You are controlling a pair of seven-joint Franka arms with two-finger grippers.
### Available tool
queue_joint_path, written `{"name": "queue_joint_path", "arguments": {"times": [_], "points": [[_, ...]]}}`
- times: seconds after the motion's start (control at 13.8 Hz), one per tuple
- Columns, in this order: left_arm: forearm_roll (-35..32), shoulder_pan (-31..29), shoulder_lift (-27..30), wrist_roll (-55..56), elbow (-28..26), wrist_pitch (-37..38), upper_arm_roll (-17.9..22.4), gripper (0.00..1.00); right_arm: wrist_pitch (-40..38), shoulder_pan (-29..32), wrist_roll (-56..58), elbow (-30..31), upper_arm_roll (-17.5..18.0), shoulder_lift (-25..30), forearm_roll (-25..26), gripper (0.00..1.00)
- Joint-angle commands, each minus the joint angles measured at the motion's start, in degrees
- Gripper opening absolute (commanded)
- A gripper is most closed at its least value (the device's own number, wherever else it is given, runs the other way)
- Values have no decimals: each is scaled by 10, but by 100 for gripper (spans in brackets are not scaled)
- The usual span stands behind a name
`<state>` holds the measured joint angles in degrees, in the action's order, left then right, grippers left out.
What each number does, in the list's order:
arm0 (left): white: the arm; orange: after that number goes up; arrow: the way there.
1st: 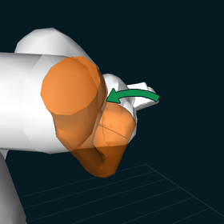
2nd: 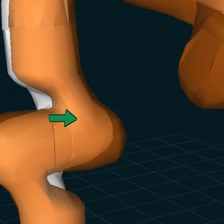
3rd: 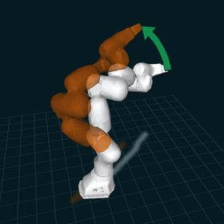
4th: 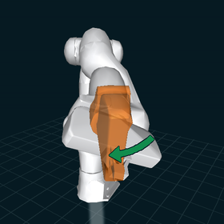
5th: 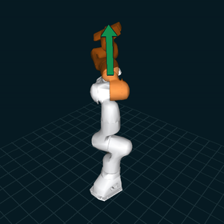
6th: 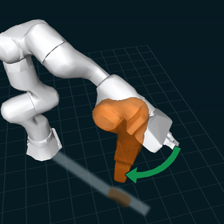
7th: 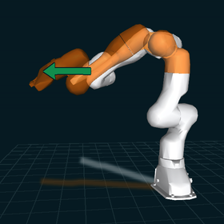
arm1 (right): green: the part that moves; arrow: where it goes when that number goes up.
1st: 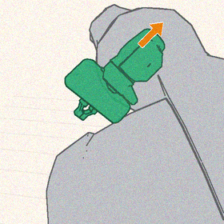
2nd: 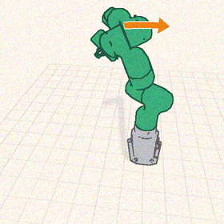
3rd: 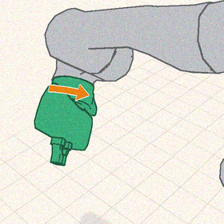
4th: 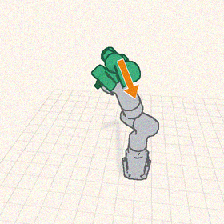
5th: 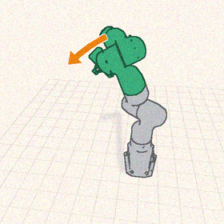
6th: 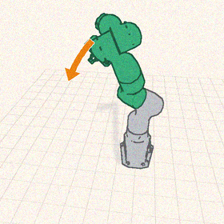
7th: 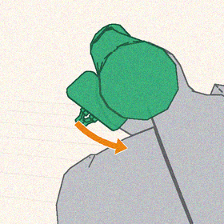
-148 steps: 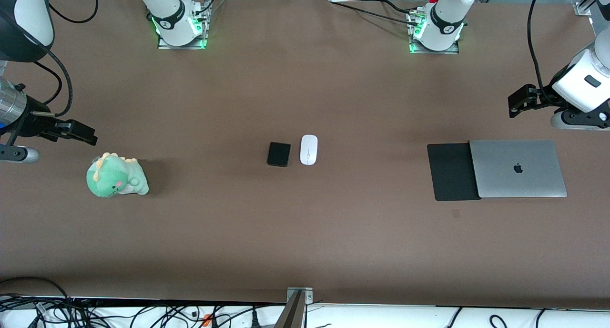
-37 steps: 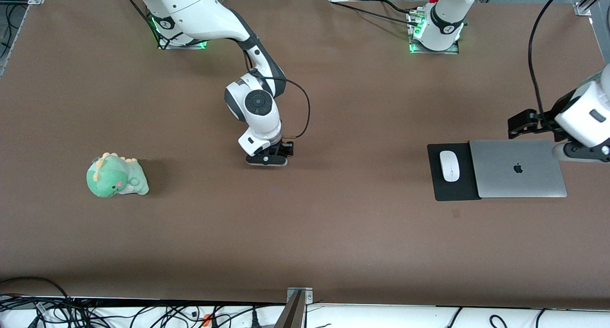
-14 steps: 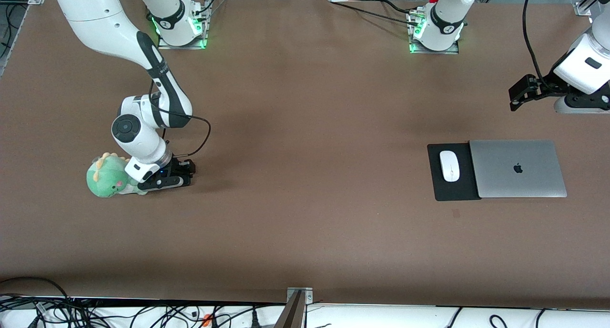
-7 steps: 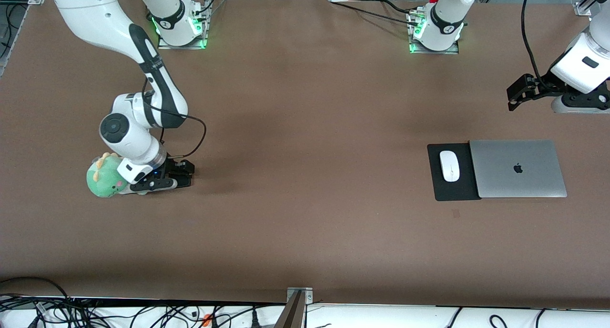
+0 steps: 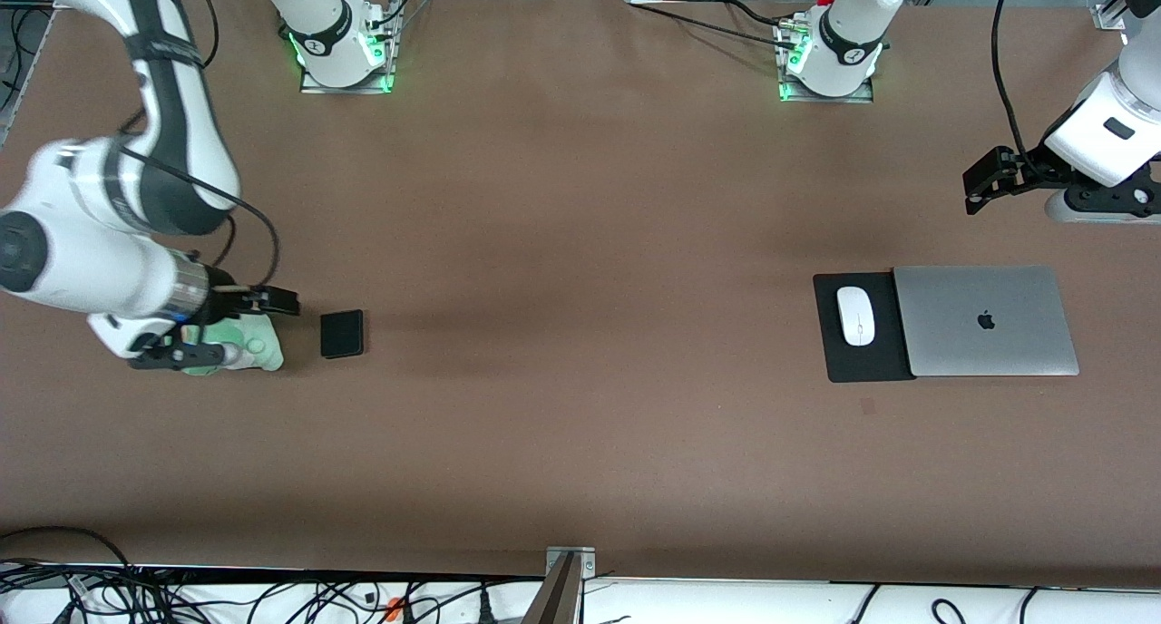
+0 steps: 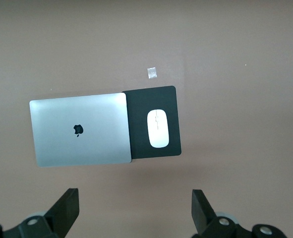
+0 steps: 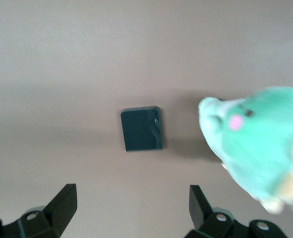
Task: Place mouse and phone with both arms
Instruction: 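Release the phone and raise the right gripper away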
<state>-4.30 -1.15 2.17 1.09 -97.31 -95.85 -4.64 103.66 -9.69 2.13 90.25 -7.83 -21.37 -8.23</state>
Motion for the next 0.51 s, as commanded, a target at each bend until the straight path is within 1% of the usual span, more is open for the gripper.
{"name": "queue_joint_path", "arguments": {"times": [0.0,0.22,0.29,0.43], "points": [[9,0,-8,-13,17,7,-1,100,-64,4,3,-11,-16,54,-9,100],[8,3,-7,-13,18,9,-1,100,-110,4,3,-10,-50,111,-2,100],[8,4,-7,-13,18,9,-1,100,-119,4,3,-10,-53,125,1,100],[8,4,-8,-7,18,8,-1,100,-137,29,3,-12,-46,151,19,100]]}}
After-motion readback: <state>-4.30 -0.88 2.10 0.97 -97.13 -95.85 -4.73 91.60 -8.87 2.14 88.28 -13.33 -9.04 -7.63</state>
